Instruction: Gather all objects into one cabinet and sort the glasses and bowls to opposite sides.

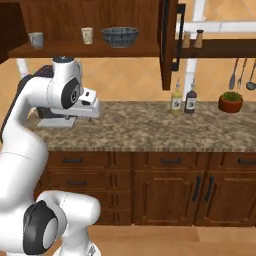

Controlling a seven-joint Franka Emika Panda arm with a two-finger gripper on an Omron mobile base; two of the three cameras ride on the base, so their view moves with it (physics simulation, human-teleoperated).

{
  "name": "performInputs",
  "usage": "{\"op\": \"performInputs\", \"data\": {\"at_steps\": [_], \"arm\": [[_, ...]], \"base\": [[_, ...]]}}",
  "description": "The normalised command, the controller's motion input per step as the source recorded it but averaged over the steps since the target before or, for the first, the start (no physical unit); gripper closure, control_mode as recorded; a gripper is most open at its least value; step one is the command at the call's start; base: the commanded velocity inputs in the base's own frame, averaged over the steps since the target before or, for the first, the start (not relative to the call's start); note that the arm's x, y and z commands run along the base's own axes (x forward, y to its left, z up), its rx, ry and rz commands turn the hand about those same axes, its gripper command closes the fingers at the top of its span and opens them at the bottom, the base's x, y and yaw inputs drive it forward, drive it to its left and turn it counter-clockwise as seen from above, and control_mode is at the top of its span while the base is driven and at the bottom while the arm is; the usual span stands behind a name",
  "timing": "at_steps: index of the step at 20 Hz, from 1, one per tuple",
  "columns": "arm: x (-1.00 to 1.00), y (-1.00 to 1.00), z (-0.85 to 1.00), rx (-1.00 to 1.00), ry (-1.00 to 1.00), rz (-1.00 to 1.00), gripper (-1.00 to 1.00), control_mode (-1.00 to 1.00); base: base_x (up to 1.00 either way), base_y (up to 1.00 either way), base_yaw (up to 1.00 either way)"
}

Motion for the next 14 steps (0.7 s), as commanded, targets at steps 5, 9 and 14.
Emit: {"op": "performInputs", "data": {"at_steps": [5, 9, 14], "arm": [[0.0, 0.0, 0.0, 0.0, 0.0, 0.0, -1.0, 1.0], [0.0, 0.0, 0.0, 0.0, 0.0, 0.0, -1.0, 1.0], [0.0, 0.0, 0.0, 0.0, 0.0, 0.0, -1.0, 1.0]], "base": [[0.0, 0.05, -0.82], [0.0, 0.04, -0.88], [0.08, 0.16, -0.84]]}}
